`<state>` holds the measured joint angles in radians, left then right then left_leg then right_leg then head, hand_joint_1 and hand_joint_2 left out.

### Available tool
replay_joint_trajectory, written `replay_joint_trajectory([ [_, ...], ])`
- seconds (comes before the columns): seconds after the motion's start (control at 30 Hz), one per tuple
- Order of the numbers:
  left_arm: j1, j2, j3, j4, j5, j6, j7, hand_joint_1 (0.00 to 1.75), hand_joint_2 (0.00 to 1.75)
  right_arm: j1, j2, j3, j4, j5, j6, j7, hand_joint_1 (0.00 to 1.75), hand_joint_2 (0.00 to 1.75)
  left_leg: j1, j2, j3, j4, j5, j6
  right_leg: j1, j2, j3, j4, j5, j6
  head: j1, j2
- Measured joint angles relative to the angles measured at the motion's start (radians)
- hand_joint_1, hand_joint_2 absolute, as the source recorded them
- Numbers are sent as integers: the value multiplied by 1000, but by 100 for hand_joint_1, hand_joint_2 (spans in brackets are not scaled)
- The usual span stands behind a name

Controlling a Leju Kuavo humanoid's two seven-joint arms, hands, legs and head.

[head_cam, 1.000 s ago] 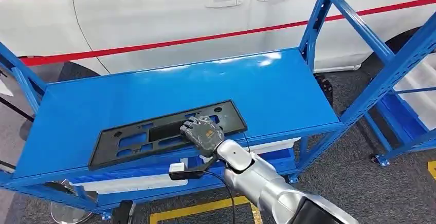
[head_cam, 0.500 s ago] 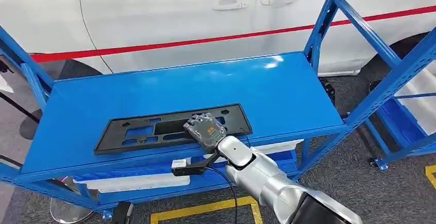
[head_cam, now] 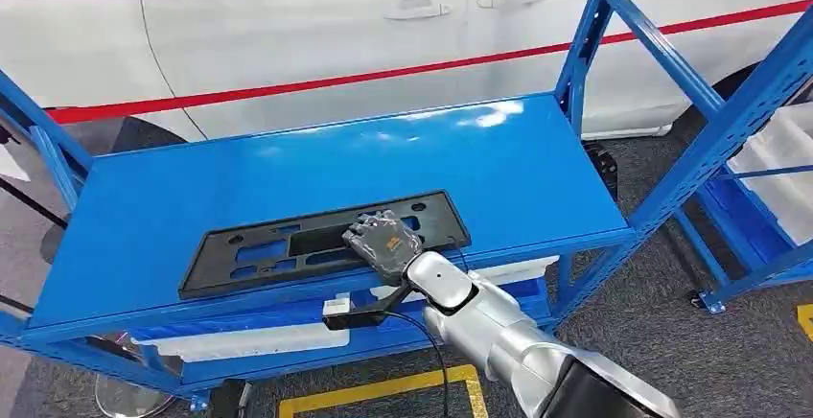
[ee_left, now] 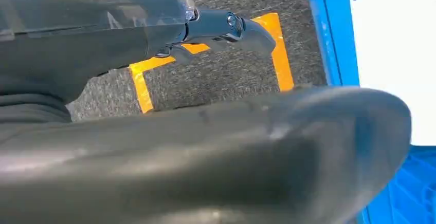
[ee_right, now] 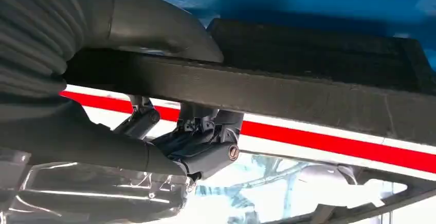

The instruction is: Take the parts from the cabinet and place them on the table.

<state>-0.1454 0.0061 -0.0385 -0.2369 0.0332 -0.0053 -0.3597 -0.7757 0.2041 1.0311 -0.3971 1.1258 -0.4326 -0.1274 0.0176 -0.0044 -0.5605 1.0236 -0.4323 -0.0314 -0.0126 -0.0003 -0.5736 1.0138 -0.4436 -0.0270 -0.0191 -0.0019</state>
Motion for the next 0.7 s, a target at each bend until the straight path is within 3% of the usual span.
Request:
replay_joint_trajectory([
  [0.03, -2, 0, 0, 0, 0, 0, 0, 0, 0, 0, 0, 0, 0, -6, 0, 0, 175, 175, -8, 0, 10, -25, -20, 4, 7, 2, -3, 3, -2, 7, 0, 0],
  [0.13, 1, 0, 0, 0, 11, 2, -3, 0, 0, 5, -5, -3, 0, -66, -36, -27, 175, 175, -12, 0, 9, -23, -14, 21, 2, 6, -2, -4, 4, 27, 2, 0],
  [0.2, 4, 0, 2, 0, 28, 11, -13, 0, 0, 26, -22, -30, -16, -174, -107, -97, 175, 175, 0, 3, 14, -40, 1, 39, 3, 5, 0, 5, -3, 40, 2, 0],
  [0.23, 8, 0, 4, 0, 40, 15, -21, 0, 0, 40, -33, -51, -42, -236, -143, -143, 175, 175, -1, 3, 14, -43, 3, 44, 5, 5, -19, 44, -36, 44, 3, 0],
  [0.3, 24, 2, 15, 0, 61, 29, -45, 0, 0, 93, -67, -107, -139, -377, -199, -223, 175, 175, -1, 4, 11, -42, 3, 47, 3, 5, -88, 190, -117, 48, 2, 0],
  [0.33, 36, 2, 24, 2, 72, 35, -61, 0, 0, 139, -91, -147, -230, -453, -208, -243, 175, 175, -1, 4, 11, -42, 3, 49, 3, 5, -123, 266, -146, 50, 2, 0],
  [0.37, 48, 2, 31, 2, 80, 41, -73, 0, 0, 180, -111, -178, -329, -521, -211, -266, 175, 175, -1, 4, 11, -41, 1, 50, 3, 5, -142, 304, -152, 50, 2, 0],
  [0.4, 61, 3, 38, 4, 89, 50, -91, 0, 0, 230, -135, -216, -444, -597, -218, -303, 175, 175, -1, 4, 11, -39, 1, 50, 2, 5, -136, 290, -131, 50, 2, 0],
  [0.43, 70, 3, 44, 5, 97, 58, -109, 0, 0, 287, -156, -254, -556, -670, -232, -352, 175, 175, -1, 1, 11, -37, -1, 49, 2, 4, -109, 235, -95, 47, 2, 0],
  [0.5, 86, 2, 59, 8, 105, 73, -141, 0, 0, 467, -207, -374, -877, -792, -251, -492, 175, 175, -2, -18, 9, -31, -7, 47, 3, 0, -13, 48, -13, 36, 3, 0],
  [0.53, 94, 1, 63, 9, 105, 75, -146, 0, 0, 525, -224, -431, -1010, -813, -260, -526, 175, 175, -6, -22, 5, -28, -10, 42, 7, -3, 6, 0, -18, 30, 3, 0],
  [0.63, 107, 2, 76, 13, 105, 83, -148, 0, 0, 623, -248, -565, -1293, -830, -270, -563, 175, 175, -11, -20, 1, -23, -15, 27, 10, 3, -2, 3, -14, 24, 1, 0],
  [0.7, 105, 6, 79, 13, 104, 83, -148, 0, 0, 684, -257, -620, -1415, -830, -269, -568, 175, 175, -10, -16, -2, -17, -26, 15, -1, 2, 1, -7, -8, 11, 1, 0],
])
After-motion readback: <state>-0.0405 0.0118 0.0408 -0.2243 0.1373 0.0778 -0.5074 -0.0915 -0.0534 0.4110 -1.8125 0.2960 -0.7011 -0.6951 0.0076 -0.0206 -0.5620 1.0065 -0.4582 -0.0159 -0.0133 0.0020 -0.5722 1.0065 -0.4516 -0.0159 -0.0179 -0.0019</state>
